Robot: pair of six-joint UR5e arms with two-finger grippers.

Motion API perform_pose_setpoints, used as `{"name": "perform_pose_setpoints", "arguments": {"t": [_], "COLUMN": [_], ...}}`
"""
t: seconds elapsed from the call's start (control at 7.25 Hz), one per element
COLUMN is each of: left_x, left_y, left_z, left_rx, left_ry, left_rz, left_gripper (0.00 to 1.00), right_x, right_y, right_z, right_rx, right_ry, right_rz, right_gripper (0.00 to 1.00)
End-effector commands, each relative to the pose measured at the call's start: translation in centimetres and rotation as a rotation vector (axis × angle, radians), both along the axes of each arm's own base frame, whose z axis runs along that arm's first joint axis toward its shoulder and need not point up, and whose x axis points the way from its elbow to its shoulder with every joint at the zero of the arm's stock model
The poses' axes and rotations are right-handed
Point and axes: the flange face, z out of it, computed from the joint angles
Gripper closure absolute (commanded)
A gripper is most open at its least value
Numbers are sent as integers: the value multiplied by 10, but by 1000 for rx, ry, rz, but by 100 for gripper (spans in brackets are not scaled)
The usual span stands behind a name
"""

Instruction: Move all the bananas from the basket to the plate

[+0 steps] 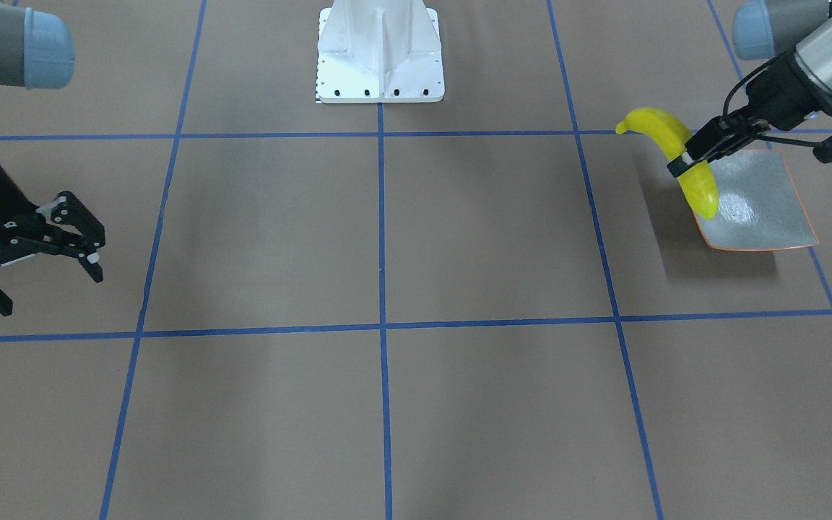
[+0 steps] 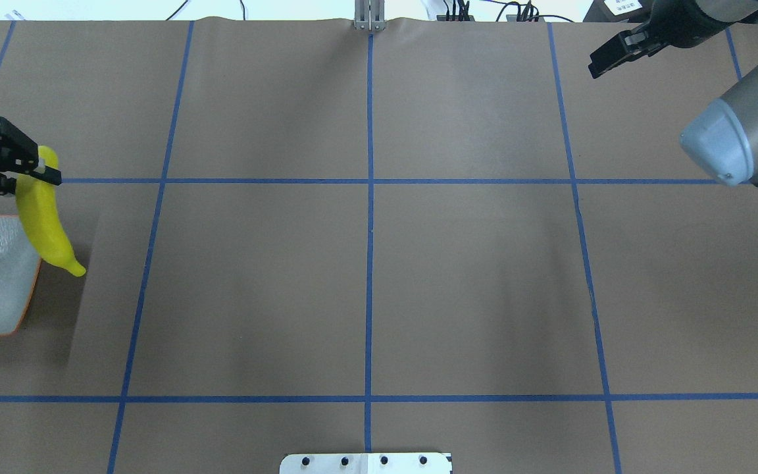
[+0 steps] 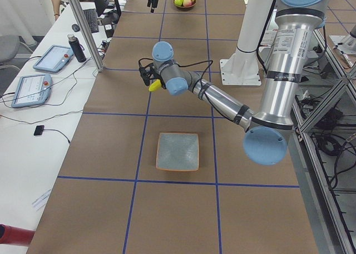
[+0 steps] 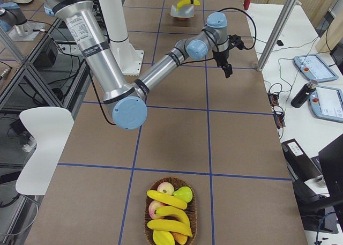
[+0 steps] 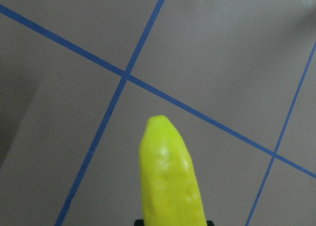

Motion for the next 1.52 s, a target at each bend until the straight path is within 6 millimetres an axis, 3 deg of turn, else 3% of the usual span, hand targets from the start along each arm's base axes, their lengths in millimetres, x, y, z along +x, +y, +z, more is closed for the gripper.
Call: {"name": "perform_pose_setpoints", "arguments": {"t": [0.0, 0.28, 0.69, 0.83, 1.1, 1.38], "left_x": [-35, -42, -40, -40, -36, -29], "left_y": [37, 56, 50, 48, 40, 20], "left_z": [66, 123, 179, 200, 214, 218], "left_rx": [106, 183, 208, 223, 231, 234], "left_ry": [-27, -82, -99, -124, -153, -152], "left_rz": [75, 145, 171, 155, 141, 141], "left_gripper": [100, 100, 100, 100, 77, 64], "right_x": [66, 93, 126, 134, 135, 135], "right_y": [-5, -10, -17, -20, -21, -21], "right_z": [62, 99, 144, 151, 153, 151], "right_rx": [21, 59, 77, 73, 75, 78], "right_ry": [52, 95, 125, 130, 132, 132], "right_rz": [-108, -174, -237, -232, -236, -236], "right_gripper": [0, 0, 0, 0, 0, 0]}}
